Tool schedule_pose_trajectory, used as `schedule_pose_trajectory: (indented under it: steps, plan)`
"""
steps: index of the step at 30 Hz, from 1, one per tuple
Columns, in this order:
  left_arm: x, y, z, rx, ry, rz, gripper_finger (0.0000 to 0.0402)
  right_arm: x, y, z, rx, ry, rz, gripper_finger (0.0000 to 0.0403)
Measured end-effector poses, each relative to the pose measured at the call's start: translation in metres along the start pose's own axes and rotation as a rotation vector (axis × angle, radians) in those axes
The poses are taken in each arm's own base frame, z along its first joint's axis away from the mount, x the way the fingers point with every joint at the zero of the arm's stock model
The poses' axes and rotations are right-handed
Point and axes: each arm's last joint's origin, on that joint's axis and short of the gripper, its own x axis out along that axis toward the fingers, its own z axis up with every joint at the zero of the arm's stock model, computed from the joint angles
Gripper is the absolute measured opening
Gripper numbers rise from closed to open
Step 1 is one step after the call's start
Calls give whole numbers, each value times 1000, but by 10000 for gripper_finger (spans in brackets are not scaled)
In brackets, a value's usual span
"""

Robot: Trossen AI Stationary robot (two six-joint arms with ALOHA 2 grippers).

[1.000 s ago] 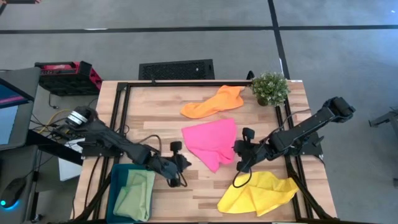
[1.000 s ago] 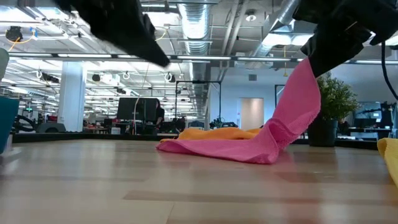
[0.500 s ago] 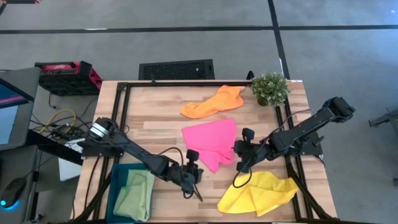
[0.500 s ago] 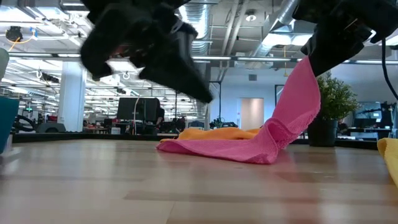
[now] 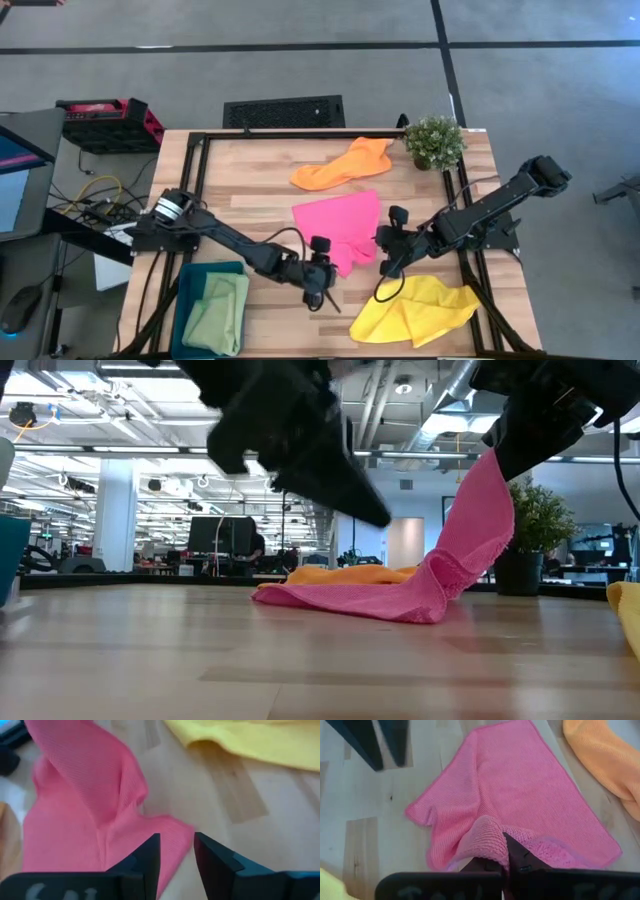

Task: Fold microfiber towels
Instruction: Fold the pink microfiber towel

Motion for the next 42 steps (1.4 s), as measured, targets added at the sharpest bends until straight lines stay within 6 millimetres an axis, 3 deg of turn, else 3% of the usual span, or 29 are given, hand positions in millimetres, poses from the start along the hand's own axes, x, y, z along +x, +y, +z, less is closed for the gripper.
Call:
schedule_pose_trajectory:
  steps: [8, 22, 30, 42]
  plan:
    - [26, -3, -9, 70, -28, -35, 114, 0, 0, 0, -2, 2, -2, 8]
    - [33, 0, -10, 53, -57, -80, 112, 0, 0, 0, -2, 3, -3, 8]
    - [47, -8, -21, 70, -36, -109, 112, 0, 0, 0, 1, -3, 0, 8]
    - [50, 1, -20, 29, -39, -108, 112, 0, 0, 0, 1, -3, 0, 8]
